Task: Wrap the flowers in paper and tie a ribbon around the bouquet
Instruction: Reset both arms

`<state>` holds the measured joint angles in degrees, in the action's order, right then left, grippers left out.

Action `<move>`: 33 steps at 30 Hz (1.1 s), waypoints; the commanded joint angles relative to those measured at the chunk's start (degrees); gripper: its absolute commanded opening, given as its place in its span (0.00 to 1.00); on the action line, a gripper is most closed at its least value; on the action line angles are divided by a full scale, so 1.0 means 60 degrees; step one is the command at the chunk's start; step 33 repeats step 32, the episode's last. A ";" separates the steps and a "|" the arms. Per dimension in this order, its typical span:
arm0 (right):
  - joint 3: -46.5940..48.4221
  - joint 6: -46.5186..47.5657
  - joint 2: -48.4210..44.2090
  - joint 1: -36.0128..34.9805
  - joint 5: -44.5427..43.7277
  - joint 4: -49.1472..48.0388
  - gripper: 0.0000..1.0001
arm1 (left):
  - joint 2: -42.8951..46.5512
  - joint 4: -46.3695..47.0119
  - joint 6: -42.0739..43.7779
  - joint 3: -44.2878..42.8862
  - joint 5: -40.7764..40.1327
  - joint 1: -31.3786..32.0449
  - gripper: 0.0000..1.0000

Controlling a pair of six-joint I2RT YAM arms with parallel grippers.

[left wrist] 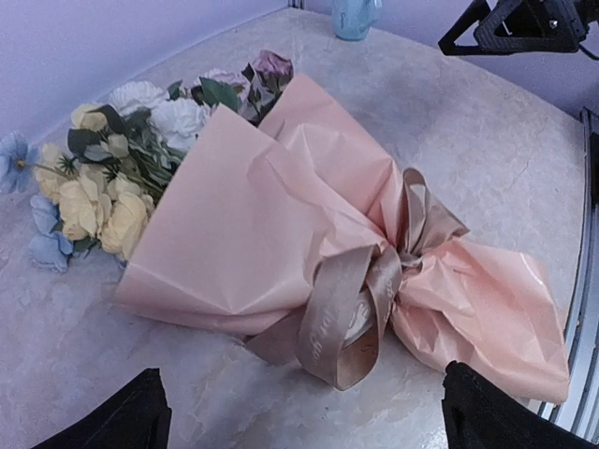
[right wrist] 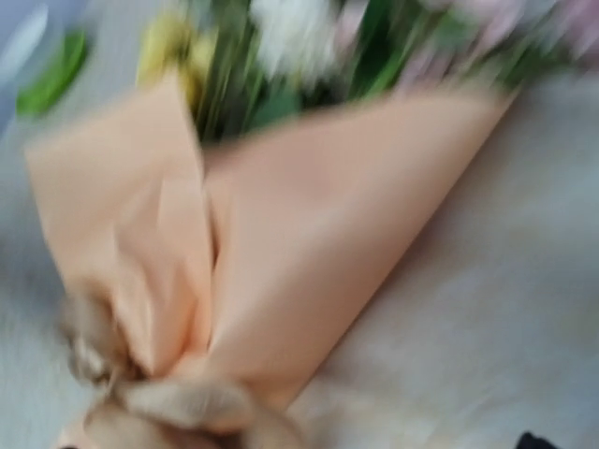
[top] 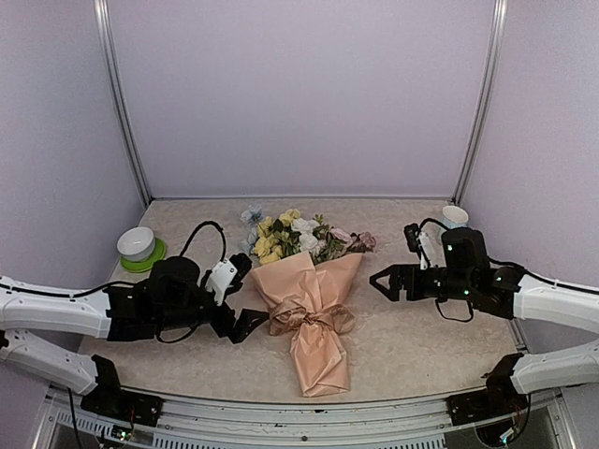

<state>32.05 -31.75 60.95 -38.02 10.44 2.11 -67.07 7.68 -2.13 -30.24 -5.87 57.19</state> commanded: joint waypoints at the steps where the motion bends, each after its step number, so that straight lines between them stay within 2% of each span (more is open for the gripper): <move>1: 0.0206 0.0539 -0.0787 0.0812 -0.0528 0.0565 1.00 | 0.0789 0.0567 -0.0354 0.0338 0.0510 -0.0771 0.99; 4: 0.0105 0.0852 -0.0930 0.1794 -0.0629 0.0770 1.00 | 0.0554 0.0796 -0.1042 0.0367 0.0338 -0.1688 0.99; 9: -0.0443 0.0849 -0.1137 0.3261 -0.0862 0.0320 1.00 | -0.0525 0.0460 -0.1965 -0.0048 -0.1722 -0.2659 0.99; 14: -0.1177 0.0578 -0.1224 0.3618 -0.3350 -0.0220 1.00 | -0.1034 0.0511 -0.3045 0.0042 -0.3463 -0.3920 0.99; 17: -0.1430 0.0554 -0.1163 0.3627 -0.4197 -0.0530 1.00 | -0.0812 0.0694 -0.3632 0.0342 -0.4178 -0.4563 0.99; 23: -0.1683 0.0376 -0.0887 0.3634 -0.5442 -0.0802 1.00 | 0.0219 0.1072 -0.4012 0.0861 -0.5231 -0.4803 0.99; 30: -0.1735 0.0748 -0.0926 0.3641 -0.5756 -0.1264 1.00 | 0.1029 0.1491 -0.2667 0.1183 -0.6479 -0.4900 0.99; 33: -0.1771 0.0842 -0.1003 0.3641 -0.5848 -0.1334 1.00 | 0.1018 0.1391 -0.2557 0.1122 -0.6456 -0.5054 0.99</move>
